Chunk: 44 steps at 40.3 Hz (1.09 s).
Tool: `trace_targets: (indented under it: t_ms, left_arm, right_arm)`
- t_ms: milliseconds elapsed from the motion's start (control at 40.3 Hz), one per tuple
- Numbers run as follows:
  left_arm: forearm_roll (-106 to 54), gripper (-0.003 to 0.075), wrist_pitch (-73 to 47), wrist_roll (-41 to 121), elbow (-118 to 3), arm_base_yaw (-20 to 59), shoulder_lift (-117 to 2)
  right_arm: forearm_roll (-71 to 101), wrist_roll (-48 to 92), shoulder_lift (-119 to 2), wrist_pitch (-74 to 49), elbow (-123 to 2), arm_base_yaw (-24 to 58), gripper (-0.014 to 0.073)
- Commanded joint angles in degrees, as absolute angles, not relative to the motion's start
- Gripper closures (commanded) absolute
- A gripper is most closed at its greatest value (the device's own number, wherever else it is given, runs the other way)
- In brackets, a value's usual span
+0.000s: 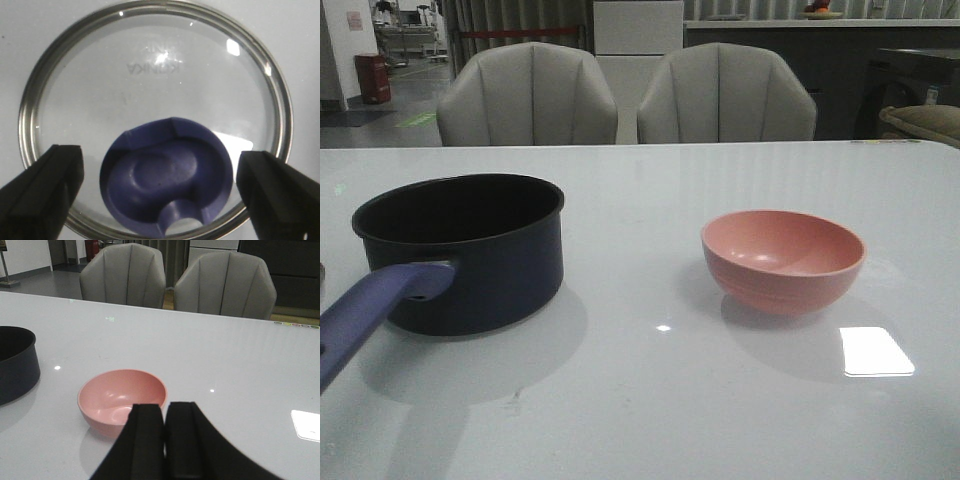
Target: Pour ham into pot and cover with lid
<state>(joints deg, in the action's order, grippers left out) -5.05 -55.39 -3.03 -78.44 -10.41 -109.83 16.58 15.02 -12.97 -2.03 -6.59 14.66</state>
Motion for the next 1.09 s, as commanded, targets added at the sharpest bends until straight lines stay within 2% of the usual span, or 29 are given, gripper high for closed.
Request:
trace_targets:
  t_ms: [0, 99, 298, 422, 546, 770, 1068]
  left_arm:
    - [-5.32, 0.0071, -54.4, -3.2, -80.33, -10.45, -108.35]
    - [-5.32, 0.0141, -54.4, -3.12, -80.33, -10.45, -109.32]
    - [-5.32, 0.0395, -54.02, -3.12, -81.04, -10.45, -109.64]
    - [-5.32, 0.0476, -56.1, -3.12, -83.31, -10.45, -109.64]
    - [-5.32, 0.0515, -58.95, -3.12, -86.64, -10.45, -109.64]
    - [-5.84, 0.0535, -63.98, -3.08, -92.23, -9.76, -108.9]
    - [-5.84, 0.0535, -63.7, 0.86, -97.94, -2.07, -104.8]
  right_arm:
    - [16.37, 15.08, -13.35, 2.31, -8.22, 14.77, 0.0435]
    - [16.37, 15.08, -13.35, 2.31, -8.22, 14.77, 0.0435]
    - [16.37, 15.08, -13.35, 2.31, -8.22, 14.77, 0.0435]
    - [16.37, 15.08, -13.35, 2.36, -8.22, 14.77, 0.0435]
    - [16.37, 15.08, -13.35, 2.36, -8.22, 14.77, 0.0435]
    - [16.37, 15.08, -13.35, 2.36, -8.22, 14.77, 0.0435]
    - [16.37, 15.08, -13.35, 2.36, -8.22, 14.77, 0.0435]
